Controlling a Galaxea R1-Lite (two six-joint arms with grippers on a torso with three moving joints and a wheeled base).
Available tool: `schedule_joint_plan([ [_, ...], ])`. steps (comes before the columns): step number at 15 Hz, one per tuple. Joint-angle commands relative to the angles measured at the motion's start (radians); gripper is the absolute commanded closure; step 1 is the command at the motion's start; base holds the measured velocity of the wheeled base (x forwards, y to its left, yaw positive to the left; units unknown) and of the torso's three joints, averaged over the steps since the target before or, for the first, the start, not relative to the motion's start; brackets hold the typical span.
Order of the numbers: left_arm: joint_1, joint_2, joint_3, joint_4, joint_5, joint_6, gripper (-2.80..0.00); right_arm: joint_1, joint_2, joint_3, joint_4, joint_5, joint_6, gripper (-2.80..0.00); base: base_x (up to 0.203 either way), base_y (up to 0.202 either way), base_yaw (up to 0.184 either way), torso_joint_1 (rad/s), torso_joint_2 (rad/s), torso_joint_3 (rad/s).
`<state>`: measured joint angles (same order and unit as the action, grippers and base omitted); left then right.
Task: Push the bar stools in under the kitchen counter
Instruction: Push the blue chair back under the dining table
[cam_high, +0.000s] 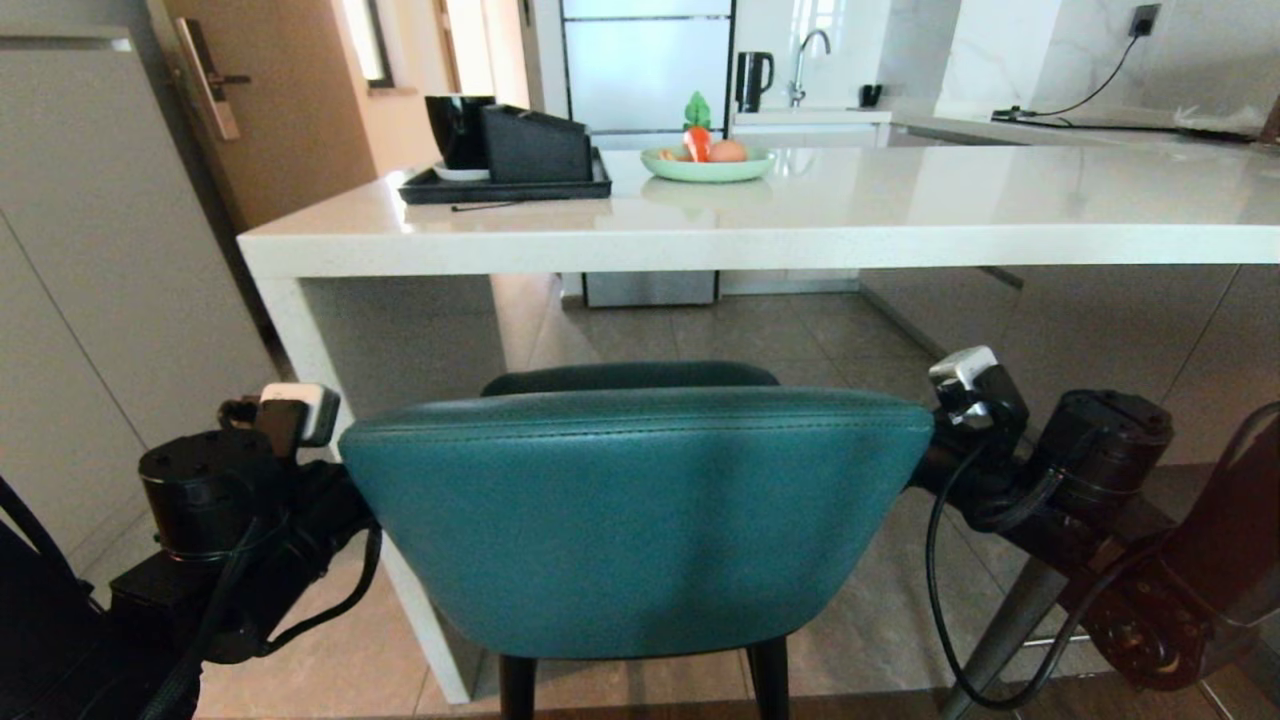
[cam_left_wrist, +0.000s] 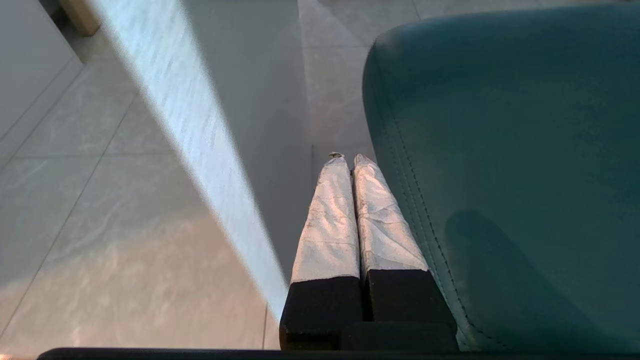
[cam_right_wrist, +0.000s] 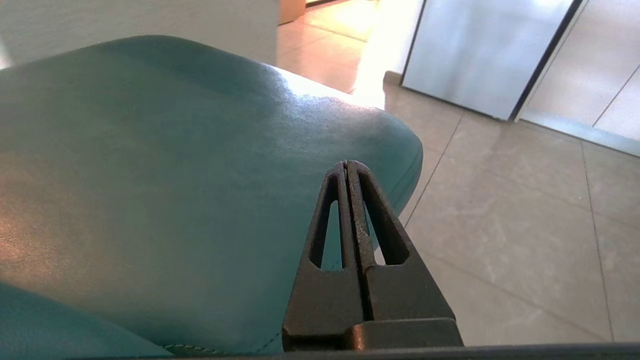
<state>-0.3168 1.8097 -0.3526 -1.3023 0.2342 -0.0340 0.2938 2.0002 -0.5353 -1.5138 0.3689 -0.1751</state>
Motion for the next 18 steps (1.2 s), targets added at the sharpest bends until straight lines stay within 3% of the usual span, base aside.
schedule_joint_plan([
  [1,-0.001,0.002,0.003,-0.006,0.001,0.0,0.0,-0.001,0.005,0.001,-0.008,0.001,-0.001,0.0,0.2,0.0,0.002,0.007,0.0,-0.002],
  [13,0.001,-0.001,-0.009,-0.008,-0.001,-0.003,0.0,-0.001,0.005,0.001,-0.008,0.001,-0.001,0.0,0.186,0.0,0.0,0.002,0.0,0.002],
  [18,-0.011,-0.042,0.032,-0.008,-0.002,-0.038,0.0,-0.001,-0.005,0.051,-0.016,0.002,-0.001,0.0,0.024,0.0,0.001,0.002,0.0,0.0],
])
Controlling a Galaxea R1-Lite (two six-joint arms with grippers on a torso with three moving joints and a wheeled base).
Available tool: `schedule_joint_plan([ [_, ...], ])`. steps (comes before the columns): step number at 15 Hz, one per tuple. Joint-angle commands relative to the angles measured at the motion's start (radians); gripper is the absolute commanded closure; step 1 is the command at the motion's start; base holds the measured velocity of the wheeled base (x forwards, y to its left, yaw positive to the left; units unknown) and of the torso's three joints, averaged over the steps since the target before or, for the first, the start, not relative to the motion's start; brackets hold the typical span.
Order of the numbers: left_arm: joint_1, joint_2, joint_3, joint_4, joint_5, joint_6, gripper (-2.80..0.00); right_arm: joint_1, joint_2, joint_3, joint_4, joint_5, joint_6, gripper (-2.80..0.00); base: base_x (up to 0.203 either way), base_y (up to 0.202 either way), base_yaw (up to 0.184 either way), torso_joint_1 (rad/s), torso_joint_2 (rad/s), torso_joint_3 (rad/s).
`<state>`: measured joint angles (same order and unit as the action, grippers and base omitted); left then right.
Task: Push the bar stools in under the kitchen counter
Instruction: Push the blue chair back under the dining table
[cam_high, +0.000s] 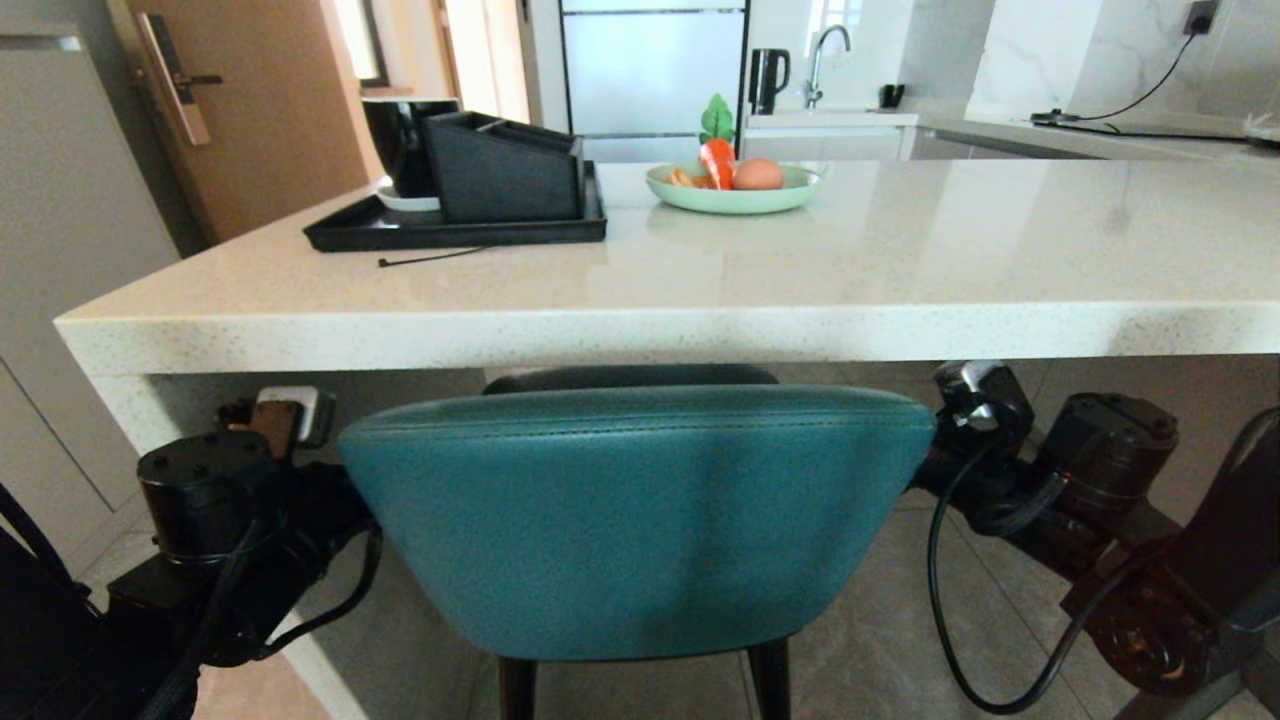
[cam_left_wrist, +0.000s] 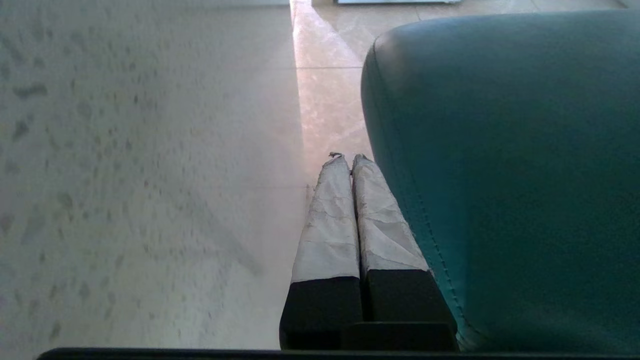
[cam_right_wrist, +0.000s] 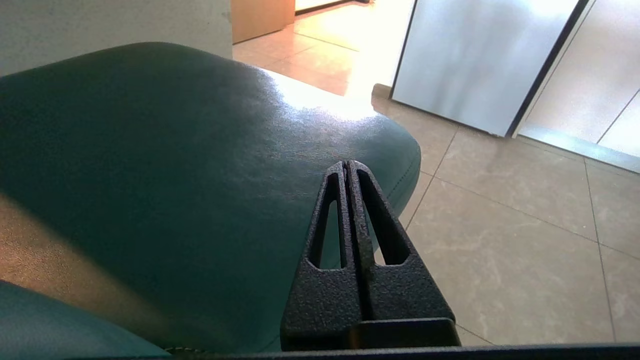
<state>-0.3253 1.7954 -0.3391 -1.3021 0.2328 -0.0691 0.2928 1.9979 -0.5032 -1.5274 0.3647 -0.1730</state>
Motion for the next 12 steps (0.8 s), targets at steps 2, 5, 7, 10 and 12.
schedule_joint_plan([
  [2,0.02,-0.065,0.064,-0.008,-0.004,-0.011,0.0,-0.034,-0.024,0.045,-0.003,0.008,-0.001,0.0,0.0,0.0,0.0,0.0,0.0,0.0],
  [5,0.174,-0.084,0.096,-0.008,-0.066,-0.024,0.0,-0.195,-0.059,0.062,-0.003,0.037,0.034,0.0,0.0,0.0,0.0,0.0,0.0,0.0],
  [7,0.271,-0.129,0.122,-0.008,-0.199,-0.027,0.0,-0.297,-0.111,0.09,-0.003,0.085,0.094,0.0,0.0,0.0,0.0,0.0,0.0,0.0],
  [10,0.288,-0.181,0.157,-0.008,-0.225,-0.029,0.0,-0.346,-0.178,0.169,-0.003,0.105,0.112,0.0,0.0,0.0,0.0,0.0,0.0,0.0],
  [12,0.29,-0.251,0.23,-0.006,-0.231,-0.029,0.0,-0.349,-0.262,0.245,-0.003,0.107,0.127,0.0,0.0,0.0,0.0,0.0,0.0,0.0],
])
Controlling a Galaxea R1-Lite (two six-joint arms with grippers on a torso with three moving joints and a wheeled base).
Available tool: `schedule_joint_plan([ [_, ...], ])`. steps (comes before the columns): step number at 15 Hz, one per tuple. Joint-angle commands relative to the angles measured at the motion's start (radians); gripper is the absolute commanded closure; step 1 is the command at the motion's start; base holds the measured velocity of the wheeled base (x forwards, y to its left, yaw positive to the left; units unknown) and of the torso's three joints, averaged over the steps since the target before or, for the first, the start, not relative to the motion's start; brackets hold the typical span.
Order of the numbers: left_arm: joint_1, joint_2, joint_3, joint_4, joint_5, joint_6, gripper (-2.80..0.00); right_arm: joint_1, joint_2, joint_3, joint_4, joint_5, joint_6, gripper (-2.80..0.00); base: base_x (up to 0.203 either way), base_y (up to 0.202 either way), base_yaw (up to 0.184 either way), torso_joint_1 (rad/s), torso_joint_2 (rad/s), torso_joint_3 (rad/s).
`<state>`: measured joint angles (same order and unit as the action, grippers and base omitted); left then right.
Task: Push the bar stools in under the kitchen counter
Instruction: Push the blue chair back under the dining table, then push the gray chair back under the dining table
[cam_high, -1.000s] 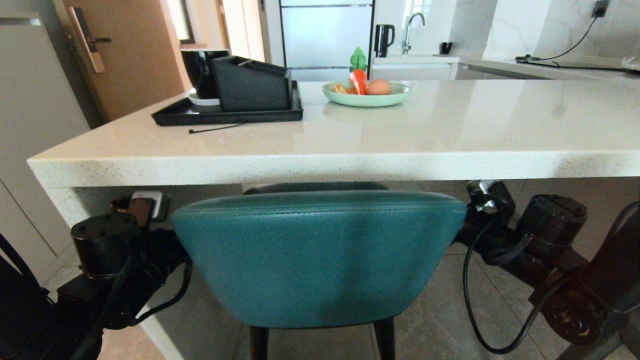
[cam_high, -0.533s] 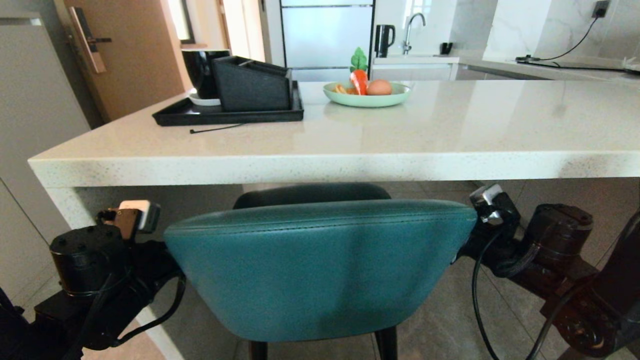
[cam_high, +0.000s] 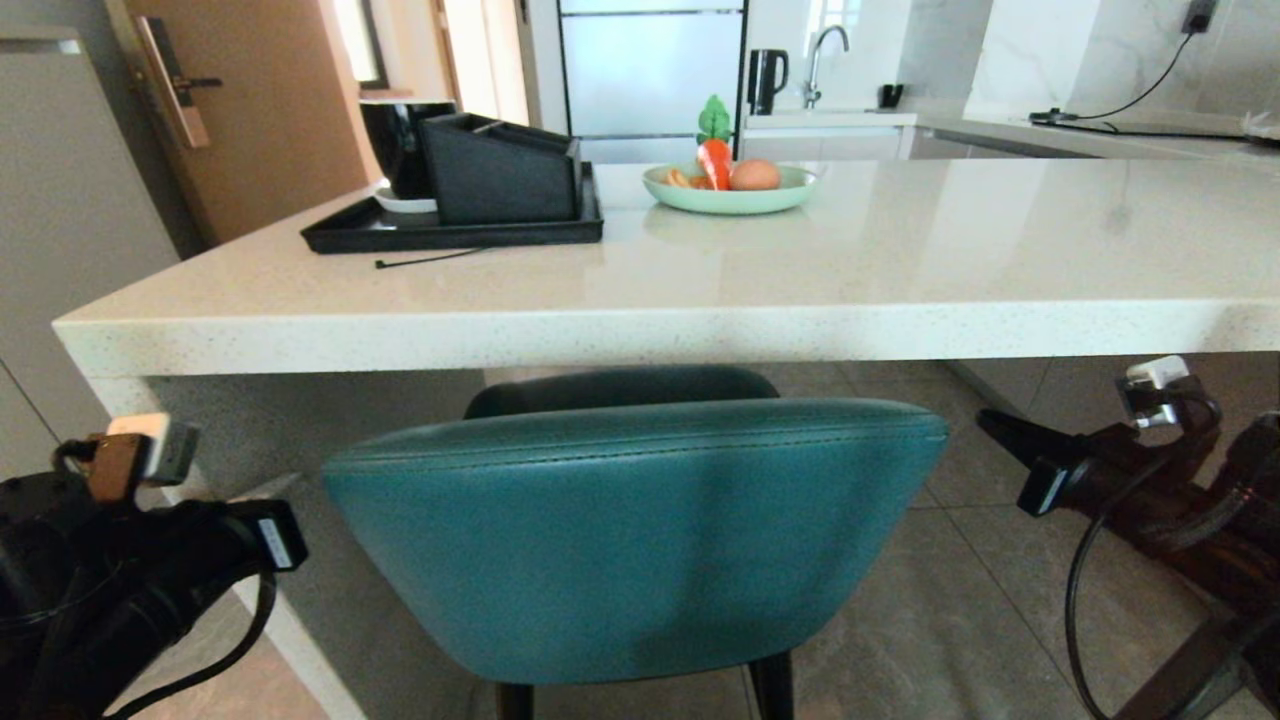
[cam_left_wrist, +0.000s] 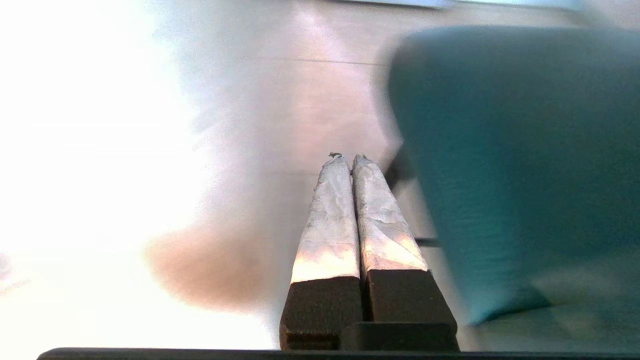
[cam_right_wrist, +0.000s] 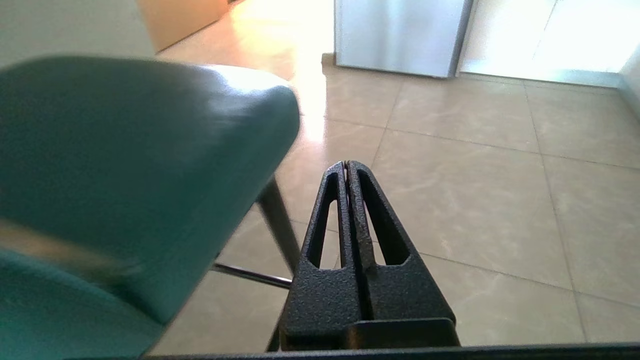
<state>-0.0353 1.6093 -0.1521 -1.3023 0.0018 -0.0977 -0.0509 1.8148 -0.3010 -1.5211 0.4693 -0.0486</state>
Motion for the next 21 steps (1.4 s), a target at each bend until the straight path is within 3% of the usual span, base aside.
schedule_joint_plan([
  [1,-0.009,-0.106,0.085,-0.005,-0.001,0.0,0.0,-0.002,-0.13,0.092,-0.009,0.002,0.009,0.0,0.0,0.0,0.0,0.0,0.0,0.0],
  [3,-0.051,-0.188,0.15,0.007,0.002,-0.005,0.0,0.013,-0.232,0.203,-0.009,0.001,0.015,0.0,0.0,0.0,0.0,0.0,0.0,0.0],
  [7,-0.097,-0.426,0.152,0.175,0.009,-0.024,0.0,0.021,-0.466,0.296,0.004,-0.013,0.044,0.0,0.0,0.0,0.0,0.0,0.0,0.0],
  [9,-0.104,-0.574,0.137,0.325,0.009,-0.012,0.0,0.02,-0.612,0.3,0.071,-0.05,0.06,0.0,0.0,0.0,0.0,0.0,0.0,0.0],
  [11,-0.11,-0.76,0.08,0.561,0.004,-0.008,0.0,0.019,-0.782,0.287,0.21,-0.077,0.067,0.0,0.0,0.0,0.0,0.0,0.0,0.0],
  [13,-0.113,-0.93,-0.056,0.863,-0.001,-0.01,0.0,0.018,-0.977,0.232,0.445,-0.087,0.071,0.0,0.0,0.0,0.0,0.0,0.0,0.0],
  [15,-0.115,-1.078,-0.172,1.093,-0.006,-0.018,0.0,0.018,-1.204,0.123,0.836,-0.091,0.074,0.0,0.0,0.0,0.0,0.0,0.0,0.0],
  [17,-0.104,-1.199,-0.211,1.195,-0.024,-0.02,0.0,0.017,-1.422,-0.001,1.259,-0.087,0.087,0.0,0.0,0.0,0.0,0.0,0.0,0.0],
  [18,-0.085,-1.242,-0.231,1.218,-0.031,-0.02,0.0,0.018,-1.503,-0.052,1.39,-0.091,0.097,0.0,0.0,0.0,0.0,0.0,0.0,0.0],
  [19,-0.061,-1.271,-0.276,1.24,-0.035,-0.018,0.0,0.019,-1.557,-0.114,1.486,-0.107,0.103,0.0,0.0,0.0,0.0,0.0,0.0,0.0],
  [21,-0.025,-1.337,-0.355,1.33,-0.042,-0.013,0.0,0.03,-1.612,-0.17,1.558,-0.222,0.102,0.0,0.0,0.0,0.0,0.0,0.0,0.0],
])
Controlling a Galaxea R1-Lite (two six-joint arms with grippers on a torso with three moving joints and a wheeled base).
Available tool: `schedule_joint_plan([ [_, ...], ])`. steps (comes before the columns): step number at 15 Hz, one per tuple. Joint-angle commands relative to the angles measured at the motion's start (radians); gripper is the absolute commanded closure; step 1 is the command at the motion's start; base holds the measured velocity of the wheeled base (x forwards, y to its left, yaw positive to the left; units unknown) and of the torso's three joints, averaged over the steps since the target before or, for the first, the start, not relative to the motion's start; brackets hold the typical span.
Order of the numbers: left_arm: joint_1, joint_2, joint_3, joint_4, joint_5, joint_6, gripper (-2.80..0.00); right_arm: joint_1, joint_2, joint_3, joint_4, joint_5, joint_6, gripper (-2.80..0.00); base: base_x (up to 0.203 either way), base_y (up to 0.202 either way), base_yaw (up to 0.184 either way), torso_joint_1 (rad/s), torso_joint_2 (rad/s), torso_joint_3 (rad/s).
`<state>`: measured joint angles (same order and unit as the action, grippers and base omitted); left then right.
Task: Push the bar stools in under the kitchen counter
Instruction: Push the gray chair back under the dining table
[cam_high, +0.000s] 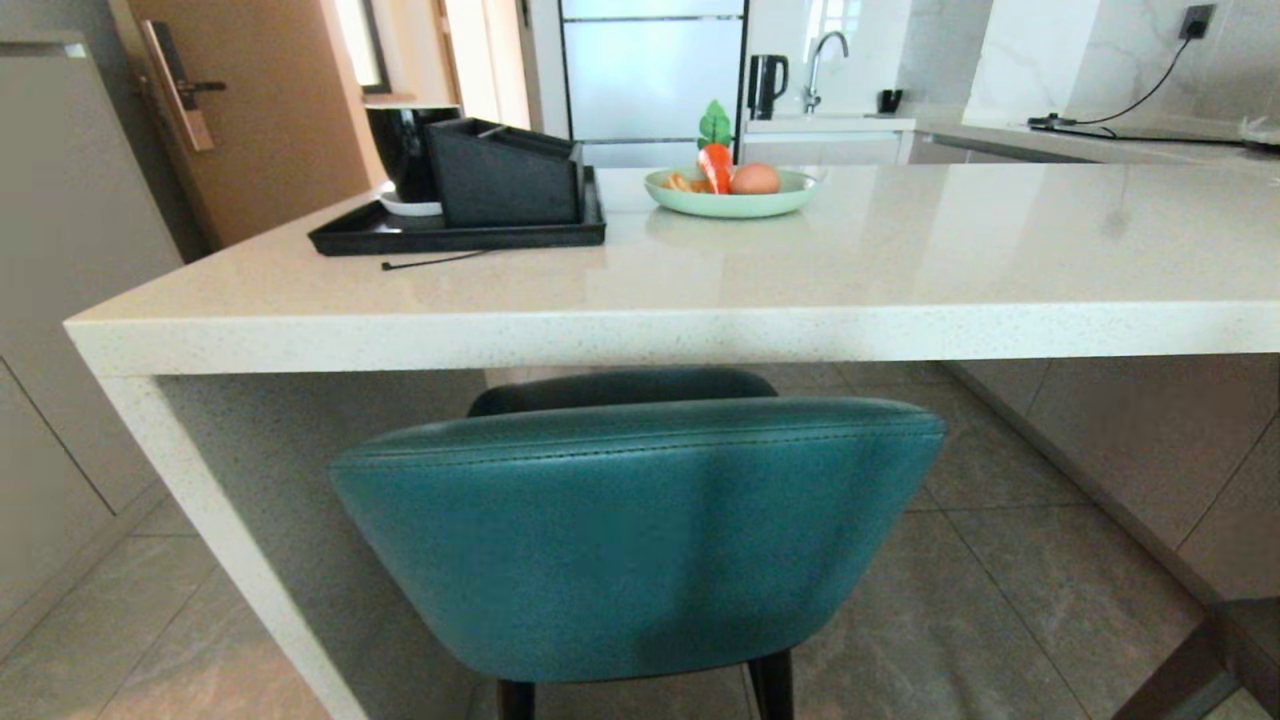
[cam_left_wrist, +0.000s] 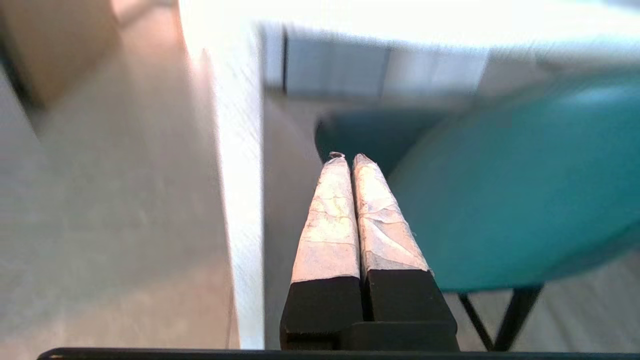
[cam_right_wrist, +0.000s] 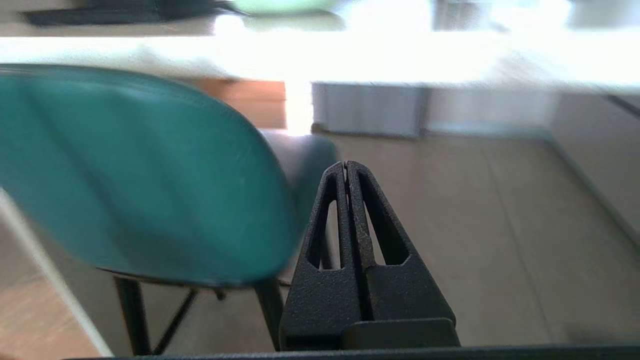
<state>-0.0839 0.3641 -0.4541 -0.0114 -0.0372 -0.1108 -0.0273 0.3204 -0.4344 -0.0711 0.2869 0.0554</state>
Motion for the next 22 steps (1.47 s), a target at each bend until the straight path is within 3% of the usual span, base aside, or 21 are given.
schedule_joint_plan([
  [1,0.051,-0.124,-0.089,0.089,-0.023,0.009,0.0,0.013,-0.148,-0.039,0.122,-0.049,-0.017,0.0,0.0,0.0,0.0,0.0,0.0,0.0],
  [2,0.073,-0.158,-0.109,0.148,-0.101,0.023,0.0,0.018,-0.183,-0.045,0.167,-0.053,-0.045,0.0,0.0,0.0,0.0,0.0,0.0,0.0],
  [4,0.092,-0.236,-0.085,0.232,-0.17,0.058,0.0,0.022,-0.253,-0.081,0.291,-0.056,-0.079,0.0,0.0,0.0,0.0,0.0,0.0,0.0],
  [6,0.092,-0.34,0.02,0.263,-0.178,0.09,0.0,0.023,-0.319,-0.105,0.445,-0.086,-0.085,0.0,0.0,0.0,0.0,0.0,0.0,0.0],
  [8,0.088,-0.364,0.128,0.263,-0.103,0.112,0.0,0.024,-0.319,-0.082,0.463,-0.176,-0.075,0.0,0.0,0.0,0.0,0.0,0.0,0.0],
  [11,0.087,-0.364,0.295,0.183,-0.057,0.14,0.0,0.024,-0.319,0.075,0.407,-0.183,-0.081,0.0,0.0,0.0,0.0,0.0,0.0,0.0],
  [13,0.088,-0.363,0.439,-0.03,-0.043,0.193,0.0,0.024,-0.319,0.277,0.223,-0.213,-0.12,0.0,0.0,0.0,0.0,0.0,0.0,0.0],
  [14,0.087,-0.363,0.464,-0.078,-0.038,0.208,0.0,0.024,-0.319,0.376,0.148,-0.231,-0.144,0.0,0.0,0.0,0.0,0.0,0.0,0.0],
  [16,0.087,-0.363,0.455,-0.059,-0.016,0.176,0.0,0.024,-0.319,0.454,0.085,-0.261,-0.139,0.0,0.0,0.0,0.0,0.0,0.0,0.0],
  [17,0.086,-0.363,0.452,-0.046,0.0,0.147,0.0,0.024,-0.319,0.442,0.078,-0.276,-0.095,0.0,0.0,0.0,0.0,0.0,0.0,0.0],
  [20,0.086,-0.363,0.45,-0.037,0.003,0.158,0.0,0.024,-0.319,0.44,0.062,-0.284,-0.078,0.0,0.0,0.0,0.0,0.0,0.0,0.0],
  [22,0.087,-0.362,0.432,0.081,0.039,0.148,0.0,0.024,-0.319,0.44,0.063,-0.282,-0.095,0.0,0.0,0.0,0.0,0.0,0.0,0.0],
])
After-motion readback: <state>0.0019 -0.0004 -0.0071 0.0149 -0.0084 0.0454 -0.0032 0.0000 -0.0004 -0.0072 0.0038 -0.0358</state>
